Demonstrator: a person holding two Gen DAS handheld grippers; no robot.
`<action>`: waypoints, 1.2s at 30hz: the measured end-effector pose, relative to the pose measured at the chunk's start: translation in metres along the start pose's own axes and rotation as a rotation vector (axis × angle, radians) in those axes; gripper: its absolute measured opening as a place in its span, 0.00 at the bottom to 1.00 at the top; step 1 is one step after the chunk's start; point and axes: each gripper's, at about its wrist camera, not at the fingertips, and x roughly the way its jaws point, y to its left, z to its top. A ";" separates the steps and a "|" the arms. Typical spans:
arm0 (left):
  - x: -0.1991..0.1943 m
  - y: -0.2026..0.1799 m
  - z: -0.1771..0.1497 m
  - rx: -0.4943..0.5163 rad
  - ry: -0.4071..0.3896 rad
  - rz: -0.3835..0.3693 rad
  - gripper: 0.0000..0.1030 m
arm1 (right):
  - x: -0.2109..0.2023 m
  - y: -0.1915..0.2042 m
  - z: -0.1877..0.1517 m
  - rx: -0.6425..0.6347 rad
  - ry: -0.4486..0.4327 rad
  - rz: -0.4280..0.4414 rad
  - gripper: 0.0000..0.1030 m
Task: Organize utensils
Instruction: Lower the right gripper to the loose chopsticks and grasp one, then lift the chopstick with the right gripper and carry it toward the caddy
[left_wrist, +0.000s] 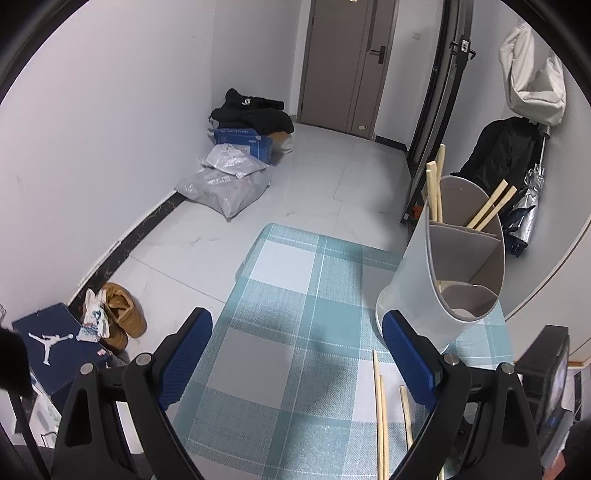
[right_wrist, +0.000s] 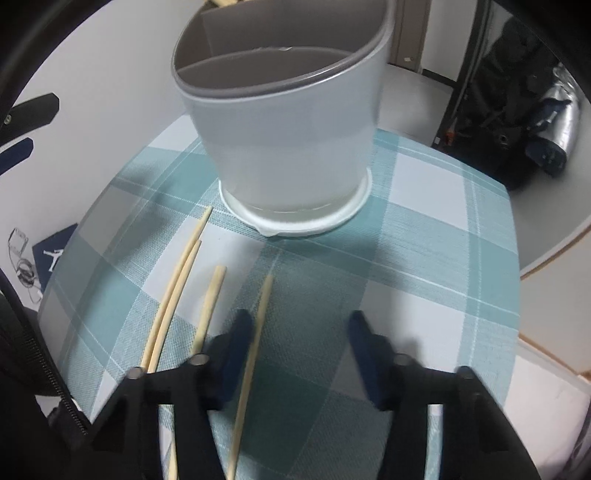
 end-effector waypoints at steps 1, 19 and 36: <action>0.000 0.001 0.000 -0.009 0.003 -0.005 0.89 | 0.002 0.002 0.001 -0.006 0.001 -0.005 0.39; 0.029 0.007 -0.014 -0.019 0.135 -0.048 0.89 | 0.011 0.005 0.013 0.002 -0.030 0.059 0.03; 0.068 -0.035 -0.050 0.183 0.397 -0.039 0.89 | -0.028 -0.081 0.016 0.419 -0.163 0.349 0.03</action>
